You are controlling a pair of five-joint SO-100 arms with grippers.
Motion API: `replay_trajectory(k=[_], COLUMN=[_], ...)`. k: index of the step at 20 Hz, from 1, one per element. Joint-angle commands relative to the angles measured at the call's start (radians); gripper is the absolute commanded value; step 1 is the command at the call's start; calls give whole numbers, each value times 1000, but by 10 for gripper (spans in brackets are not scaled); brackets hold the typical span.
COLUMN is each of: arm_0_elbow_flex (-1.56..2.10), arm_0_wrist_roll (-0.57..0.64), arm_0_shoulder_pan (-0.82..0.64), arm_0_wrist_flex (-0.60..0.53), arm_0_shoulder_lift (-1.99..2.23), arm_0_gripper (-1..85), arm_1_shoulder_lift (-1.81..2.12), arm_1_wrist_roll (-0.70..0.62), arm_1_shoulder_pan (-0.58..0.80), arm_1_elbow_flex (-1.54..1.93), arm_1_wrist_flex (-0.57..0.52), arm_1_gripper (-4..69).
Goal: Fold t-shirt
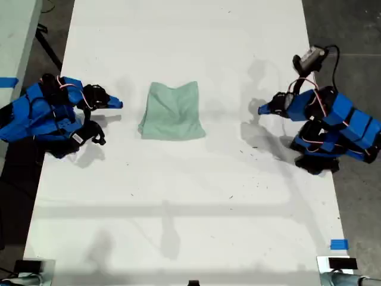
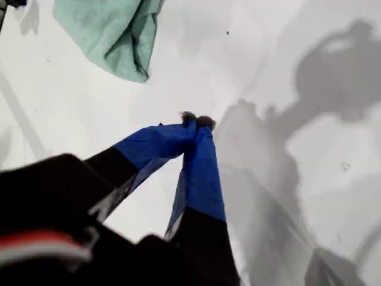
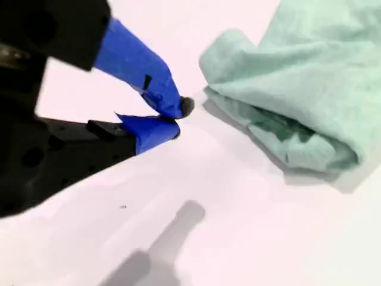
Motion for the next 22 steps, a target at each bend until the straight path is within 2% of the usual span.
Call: replay_trajectory(k=[1, 3, 7, 9, 11, 12, 13, 17, 18, 19, 20, 21, 22], arm_0_elbow_flex=[123, 215, 245, 247, 247, 247, 247, 249, 249, 249, 249, 249, 249], arm_0_wrist_roll=[-61, -81, -97, -97, -97, -97, -97, -86, -86, -86, -86, -86, -86], arm_0_shoulder_pan=[38, 43, 29, 46, 69, 77, 72, 55, 55, 55, 55, 55, 55], arm_0_wrist_flex=[29, 64, 72, 75, 74, 75, 91, 126, 126, 126, 126, 126, 126], arm_0_shoulder_lift=[202, 365, 362, 362, 362, 362, 362, 360, 360, 360, 360, 360, 360], arm_0_gripper=[1, 1, 2, 38, 41, 41, 41, 34, 34, 34, 34, 34, 34], arm_1_shoulder_lift=[279, 354, 354, 354, 350, 353, 353, 354, 354, 354, 354, 354, 354], arm_1_wrist_roll=[69, 103, 110, 121, 213, 296, 434, 457, 368, 183, -58, -163, -153], arm_1_shoulder_pan=[-80, -106, -106, -98, -71, -58, -49, -61, -61, -60, -60, -57, -60], arm_1_elbow_flex=[133, 230, 291, 333, 367, 367, 365, 365, 365, 365, 365, 362, 362], arm_1_wrist_flex=[67, 71, 41, 40, 58, 58, 58, 58, 60, 60, 60, 69, 69], arm_1_gripper=[-13, -13, -13, -13, -12, -11, -8, -4, -4, -4, -4, -8, -8])
